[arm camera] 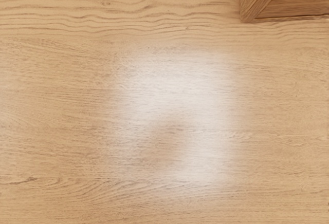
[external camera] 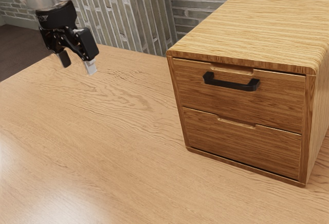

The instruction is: Pull the drawer handle with one arm to open the drawer

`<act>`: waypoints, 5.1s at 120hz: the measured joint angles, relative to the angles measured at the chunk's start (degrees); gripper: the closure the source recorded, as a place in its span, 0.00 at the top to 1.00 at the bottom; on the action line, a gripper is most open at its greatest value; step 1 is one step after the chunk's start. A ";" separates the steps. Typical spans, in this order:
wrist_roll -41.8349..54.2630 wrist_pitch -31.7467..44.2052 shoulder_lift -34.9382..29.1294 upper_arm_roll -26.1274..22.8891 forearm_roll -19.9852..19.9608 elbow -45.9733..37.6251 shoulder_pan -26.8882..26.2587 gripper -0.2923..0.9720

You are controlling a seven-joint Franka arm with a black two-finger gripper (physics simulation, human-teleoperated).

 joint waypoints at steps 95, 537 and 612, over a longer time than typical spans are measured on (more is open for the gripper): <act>43.18 22.58 4.11 -8.79 9.53 -1.63 -14.33 0.77; 24.35 30.94 -17.16 -17.21 17.60 -38.70 -26.56 0.42; 19.38 13.45 -17.89 -9.07 10.84 -15.60 -8.26 0.75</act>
